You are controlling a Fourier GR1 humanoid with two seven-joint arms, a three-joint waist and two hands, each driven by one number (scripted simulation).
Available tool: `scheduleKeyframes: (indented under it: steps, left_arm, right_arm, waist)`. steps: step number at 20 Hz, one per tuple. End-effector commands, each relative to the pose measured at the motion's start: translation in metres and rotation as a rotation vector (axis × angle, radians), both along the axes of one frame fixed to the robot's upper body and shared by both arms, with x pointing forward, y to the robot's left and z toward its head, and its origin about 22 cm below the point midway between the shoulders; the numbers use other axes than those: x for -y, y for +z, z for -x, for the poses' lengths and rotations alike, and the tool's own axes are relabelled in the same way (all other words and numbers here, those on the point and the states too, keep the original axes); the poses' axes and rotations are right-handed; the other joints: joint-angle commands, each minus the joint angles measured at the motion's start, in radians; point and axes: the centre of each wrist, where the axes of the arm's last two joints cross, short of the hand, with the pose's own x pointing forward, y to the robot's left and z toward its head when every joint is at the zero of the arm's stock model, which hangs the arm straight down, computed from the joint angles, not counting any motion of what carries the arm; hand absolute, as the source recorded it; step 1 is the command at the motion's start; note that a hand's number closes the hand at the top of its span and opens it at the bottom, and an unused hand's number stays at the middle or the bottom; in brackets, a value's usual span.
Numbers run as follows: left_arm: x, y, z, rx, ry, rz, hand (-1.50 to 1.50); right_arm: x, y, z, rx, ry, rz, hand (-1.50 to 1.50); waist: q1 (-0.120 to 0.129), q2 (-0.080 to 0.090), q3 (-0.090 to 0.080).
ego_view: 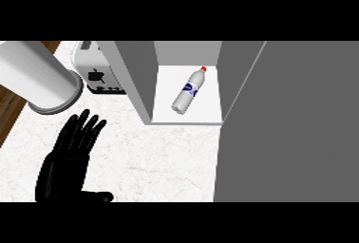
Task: Pick up the bottled water, place it into the cabinet and close the cabinet
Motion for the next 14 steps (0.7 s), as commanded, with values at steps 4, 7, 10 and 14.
scheduleKeyframes:
  steps: [4, 7, 10, 14]
  left_arm:
    - [-0.035, 0.004, 0.020, -0.017, 0.022, 0.015, -1.50]
    - [-0.053, 0.008, 0.022, -0.017, 0.025, -0.001, -1.50]
    - [-0.061, 0.018, 0.029, -0.010, 0.005, 0.005, -1.50]
    - [-0.074, 0.023, 0.032, 0.007, -0.017, 0.004, -1.50]
  right_arm:
    - [-0.012, 0.054, 0.000, 0.199, 0.134, 0.177, 1.50]
    - [-0.018, 0.051, -0.003, 0.208, 0.171, 0.157, 1.50]
    - [-0.031, 0.039, -0.002, 0.125, 0.136, 0.047, 1.50]
    - [-0.041, 0.033, 0.000, 0.059, 0.108, -0.085, 1.50]
  waist:
    - [0.015, -0.006, -0.006]
    - [0.032, -0.005, -0.011]
    - [0.049, 0.001, -0.008]
    - [0.076, 0.015, -0.008]
